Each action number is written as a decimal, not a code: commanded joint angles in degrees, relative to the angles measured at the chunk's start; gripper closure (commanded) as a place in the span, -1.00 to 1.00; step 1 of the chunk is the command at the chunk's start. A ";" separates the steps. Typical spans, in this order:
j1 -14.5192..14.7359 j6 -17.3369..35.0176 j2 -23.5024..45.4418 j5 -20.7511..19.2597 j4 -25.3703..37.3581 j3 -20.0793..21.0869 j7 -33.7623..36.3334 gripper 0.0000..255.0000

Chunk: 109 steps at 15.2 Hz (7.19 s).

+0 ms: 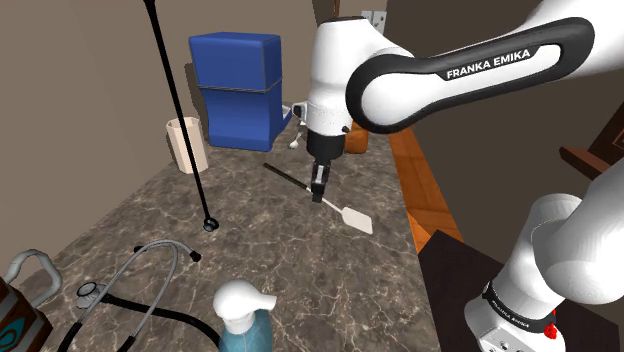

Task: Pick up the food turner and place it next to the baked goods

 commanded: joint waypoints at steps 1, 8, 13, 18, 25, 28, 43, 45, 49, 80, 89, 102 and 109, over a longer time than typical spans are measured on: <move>-0.09 -1.64 -0.41 0.03 1.21 -0.22 -0.21 1.00; -0.21 -7.05 -0.88 -0.03 6.15 -0.50 -0.19 1.00; -0.30 -10.89 -0.82 -0.15 10.06 -0.66 -0.11 1.00; -2.40 -11.01 -2.00 -0.40 8.73 -4.39 -5.87 1.00; -6.19 -11.20 -1.70 -1.48 8.75 -10.71 -15.60 1.00; -7.82 -11.33 -0.69 -1.98 9.73 -13.33 -19.67 1.00; -16.08 -13.59 11.86 -2.11 23.73 -24.99 -39.39 1.00; -17.34 -14.32 14.56 -1.61 27.00 -26.33 -42.03 1.00; -17.33 -11.18 14.34 -1.61 23.64 -26.29 -42.15 1.00; -17.37 11.81 19.37 -0.04 5.55 -26.16 -44.03 1.00; -17.47 17.41 22.40 0.92 2.92 -25.99 -44.88 1.00; -17.46 15.69 21.29 0.58 3.55 -26.09 -44.66 -1.00; -17.48 10.81 18.50 -0.23 5.69 -26.29 -44.12 -1.00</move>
